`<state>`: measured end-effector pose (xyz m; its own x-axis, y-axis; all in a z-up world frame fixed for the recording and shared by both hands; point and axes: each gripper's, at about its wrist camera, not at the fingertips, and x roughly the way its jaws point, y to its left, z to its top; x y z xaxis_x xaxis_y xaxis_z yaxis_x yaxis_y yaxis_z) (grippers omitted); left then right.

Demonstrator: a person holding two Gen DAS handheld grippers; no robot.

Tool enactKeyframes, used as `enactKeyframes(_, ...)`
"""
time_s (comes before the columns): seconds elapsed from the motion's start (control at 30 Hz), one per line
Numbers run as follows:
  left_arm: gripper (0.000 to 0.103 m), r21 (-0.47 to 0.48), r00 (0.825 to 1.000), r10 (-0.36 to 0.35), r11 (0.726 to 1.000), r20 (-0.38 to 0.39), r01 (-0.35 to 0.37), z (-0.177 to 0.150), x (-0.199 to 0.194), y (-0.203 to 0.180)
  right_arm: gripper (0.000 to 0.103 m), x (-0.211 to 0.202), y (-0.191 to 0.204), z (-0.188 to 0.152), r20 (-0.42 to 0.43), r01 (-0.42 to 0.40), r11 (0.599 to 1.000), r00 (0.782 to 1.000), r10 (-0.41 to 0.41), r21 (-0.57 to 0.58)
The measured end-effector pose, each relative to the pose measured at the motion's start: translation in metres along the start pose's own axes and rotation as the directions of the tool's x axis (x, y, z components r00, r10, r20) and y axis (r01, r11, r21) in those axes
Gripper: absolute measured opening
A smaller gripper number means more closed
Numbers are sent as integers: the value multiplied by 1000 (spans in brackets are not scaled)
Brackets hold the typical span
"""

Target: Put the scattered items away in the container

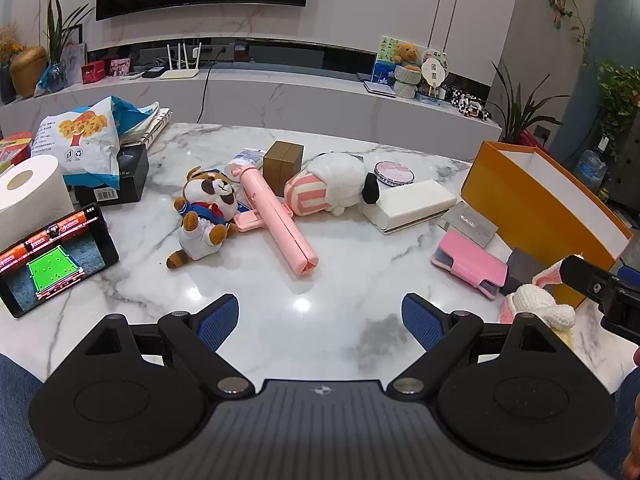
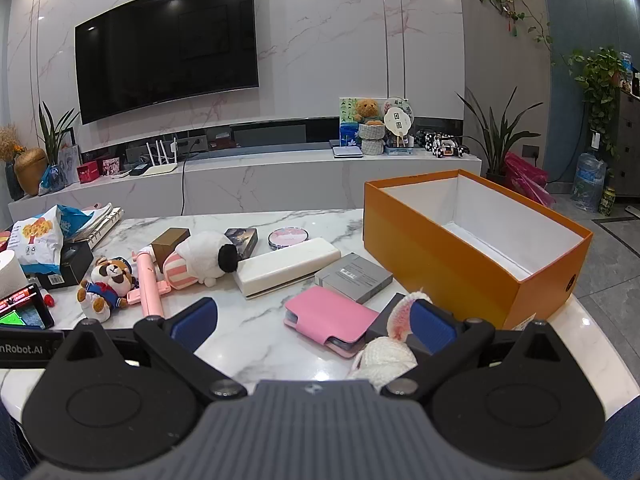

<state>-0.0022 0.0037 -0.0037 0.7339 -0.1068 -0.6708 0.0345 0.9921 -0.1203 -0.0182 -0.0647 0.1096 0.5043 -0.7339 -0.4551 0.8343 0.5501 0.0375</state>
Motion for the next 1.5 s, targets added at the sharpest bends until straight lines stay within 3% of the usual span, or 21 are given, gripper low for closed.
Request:
enactKeyframes(0.07, 103, 25, 999, -40, 999, -5, 40, 0, 0, 0, 103, 0, 0, 0, 0, 1, 1000, 1000, -1, 1)
enactKeyframes(0.3, 103, 39, 998, -61, 997, -8, 61, -1, 0, 0, 103, -1, 0, 0, 1, 7, 1000, 1000, -7, 2)
enactKeyframes(1.5, 103, 60, 996, -89, 994, -16, 90, -4, -4, -1, 103, -7, -5, 1, 9, 74, 996, 997, -75, 41)
